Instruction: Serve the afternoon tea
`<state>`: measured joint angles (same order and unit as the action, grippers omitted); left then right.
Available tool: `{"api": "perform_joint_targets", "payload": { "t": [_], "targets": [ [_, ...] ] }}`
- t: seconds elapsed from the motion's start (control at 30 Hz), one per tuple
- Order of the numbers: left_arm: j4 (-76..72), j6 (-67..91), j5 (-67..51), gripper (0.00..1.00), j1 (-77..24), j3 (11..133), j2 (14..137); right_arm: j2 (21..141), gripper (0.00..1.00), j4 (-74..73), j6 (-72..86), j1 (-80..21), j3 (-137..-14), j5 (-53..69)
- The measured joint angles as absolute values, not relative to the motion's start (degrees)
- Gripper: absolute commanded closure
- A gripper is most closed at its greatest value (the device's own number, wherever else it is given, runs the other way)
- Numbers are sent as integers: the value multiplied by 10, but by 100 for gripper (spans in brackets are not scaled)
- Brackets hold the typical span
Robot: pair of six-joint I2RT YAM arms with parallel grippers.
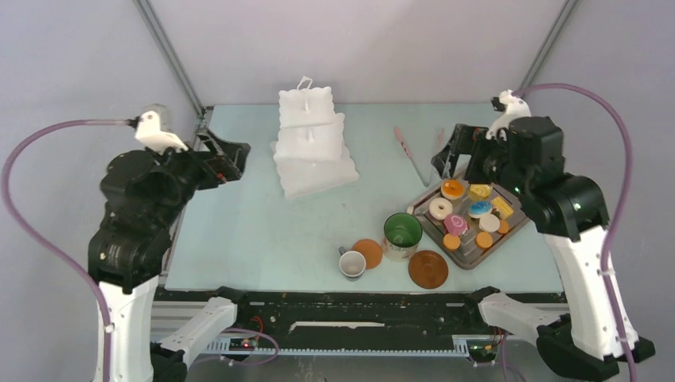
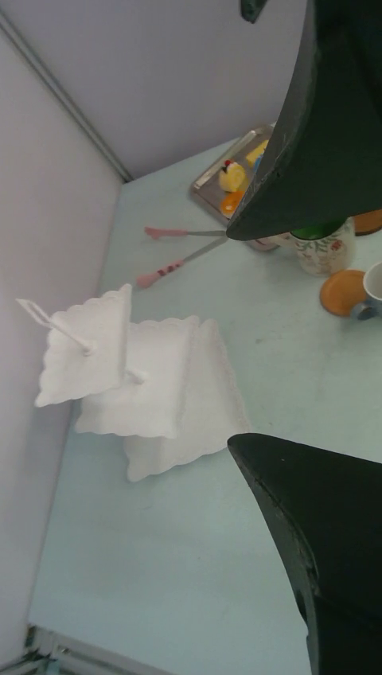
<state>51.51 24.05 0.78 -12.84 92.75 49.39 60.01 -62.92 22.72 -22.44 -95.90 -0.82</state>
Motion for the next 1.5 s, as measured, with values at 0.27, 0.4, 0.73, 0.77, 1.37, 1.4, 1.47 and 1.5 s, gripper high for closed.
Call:
{"api": "perform_joint_targets", "payload": {
  "t": [0.27,0.4,0.73,0.77,1.37,1.4,1.47,1.5],
  "targets": [
    [489,250,17,2,-180,814,470,660,0,-521,225,-215,-887,10],
    [484,249,6,2,-184,795,462,701,0,-455,225,-183,-850,38],
    [455,250,-27,2,-190,757,437,938,0,-377,168,-132,-846,55],
    [454,250,-29,2,-193,757,442,960,0,-375,158,-128,-846,52],
    [479,200,4,2,-250,849,575,1171,0,-279,45,-101,-875,-12],
    [481,197,7,2,-250,854,577,1179,0,-278,42,-102,-876,-18],
    [482,193,12,2,-250,861,579,1192,0,-274,34,-103,-878,-29],
    [482,190,13,2,-250,864,581,1198,0,-274,29,-103,-881,-32]
  ]
}}
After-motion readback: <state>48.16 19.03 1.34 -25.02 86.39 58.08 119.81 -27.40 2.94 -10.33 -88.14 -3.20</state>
